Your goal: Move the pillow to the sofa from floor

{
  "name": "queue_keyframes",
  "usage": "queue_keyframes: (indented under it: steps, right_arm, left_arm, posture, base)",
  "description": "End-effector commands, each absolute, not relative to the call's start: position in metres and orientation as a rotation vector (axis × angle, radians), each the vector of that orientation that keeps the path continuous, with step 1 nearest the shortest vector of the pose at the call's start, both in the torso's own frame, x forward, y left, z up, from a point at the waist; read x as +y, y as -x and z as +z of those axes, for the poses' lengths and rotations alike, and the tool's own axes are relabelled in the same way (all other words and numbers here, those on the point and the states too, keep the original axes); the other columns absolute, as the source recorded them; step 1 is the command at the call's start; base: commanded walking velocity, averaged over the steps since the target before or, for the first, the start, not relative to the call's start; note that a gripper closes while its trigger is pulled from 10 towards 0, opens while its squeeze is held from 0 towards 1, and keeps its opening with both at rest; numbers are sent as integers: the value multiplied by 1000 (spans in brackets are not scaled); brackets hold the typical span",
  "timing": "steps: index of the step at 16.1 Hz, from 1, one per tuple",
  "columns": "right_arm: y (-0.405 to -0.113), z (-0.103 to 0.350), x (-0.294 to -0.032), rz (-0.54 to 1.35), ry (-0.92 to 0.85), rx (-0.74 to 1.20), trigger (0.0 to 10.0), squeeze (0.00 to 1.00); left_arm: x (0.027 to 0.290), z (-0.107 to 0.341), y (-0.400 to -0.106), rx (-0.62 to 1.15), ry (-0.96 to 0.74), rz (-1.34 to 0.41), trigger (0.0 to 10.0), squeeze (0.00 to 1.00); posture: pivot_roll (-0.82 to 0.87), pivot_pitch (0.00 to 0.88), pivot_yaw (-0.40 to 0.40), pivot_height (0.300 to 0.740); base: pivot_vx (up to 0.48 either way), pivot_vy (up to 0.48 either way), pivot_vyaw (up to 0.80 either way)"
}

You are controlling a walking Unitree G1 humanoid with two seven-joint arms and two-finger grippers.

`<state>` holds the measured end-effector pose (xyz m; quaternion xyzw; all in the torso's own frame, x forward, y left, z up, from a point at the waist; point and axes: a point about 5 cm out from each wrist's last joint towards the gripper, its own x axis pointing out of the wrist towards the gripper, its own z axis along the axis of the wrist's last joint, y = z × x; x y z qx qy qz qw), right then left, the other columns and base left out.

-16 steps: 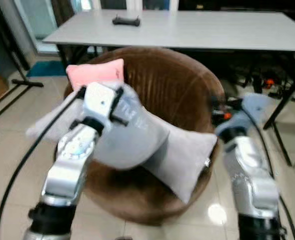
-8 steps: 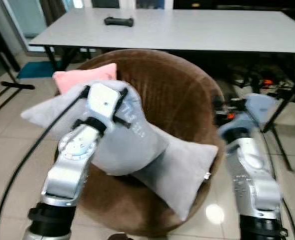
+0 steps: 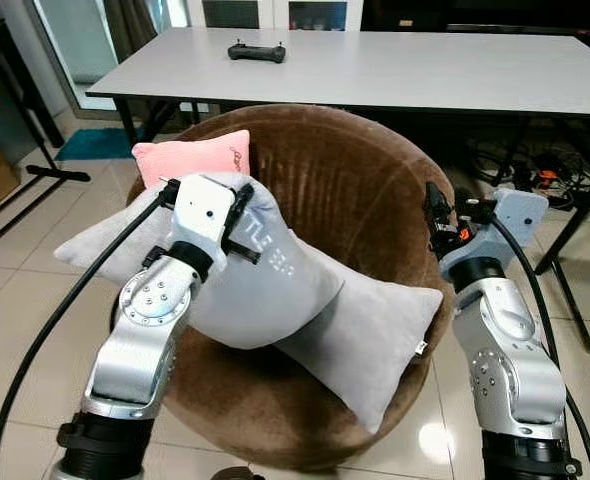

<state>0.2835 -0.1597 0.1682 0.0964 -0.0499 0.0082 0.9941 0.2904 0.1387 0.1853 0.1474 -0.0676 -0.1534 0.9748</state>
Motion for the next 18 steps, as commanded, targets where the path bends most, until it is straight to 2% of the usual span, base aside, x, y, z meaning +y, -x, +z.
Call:
queue_keyframes:
  steps: [1,2,3,4,5,8,12,13,18]
  right_arm:
    - [-283,162,-160,18,-183,-65,10000,0]
    - [-283,157,-162,0,-145,-30,10000,0]
    - [-283,140,-167,-16,-87,84,10000,0]
    - [-283,140,-167,-16,-87,84,10000,0]
    - [-280,116,-174,-4,-39,246,10000,0]
    - [-272,89,-183,31,-24,395,10000,0]
    - [-273,84,-186,32,8,424,10000,0]
    - [-274,81,-182,50,10,443,10000,0]
    - [-272,82,-182,51,2,433,10000,0]
  left_arm:
    - [144,203,-295,-215,-348,-250,10000,0]
    - [153,207,-298,-219,-394,-194,10000,0]
    - [165,210,-301,-217,-499,-118,10000,0]
    - [165,210,-301,-217,-499,-118,10000,0]
    - [179,217,-304,-227,-561,-55,10000,0]
    - [196,231,-305,-252,-611,14,10000,0]
    - [209,234,-304,-230,-668,56,10000,0]
    - [209,218,-304,-159,-661,46,10000,0]
    - [205,180,-297,-42,-639,-7,10000,0]
  posture:
    - [-14,0,41,740]
    - [-14,0,41,740]
    - [-17,0,44,740]
    - [-17,0,44,740]
    - [-17,0,47,740]
    - [-16,0,47,740]
    - [-5,0,42,740]
    - [-5,0,42,740]
    - [-14,0,43,740]
  base:
    - [0,0,0]
    - [0,0,0]
    - [0,0,0]
    - [0,0,0]
    - [0,0,0]
    - [0,0,0]
    - [0,0,0]
    - [0,0,0]
    - [0,0,0]
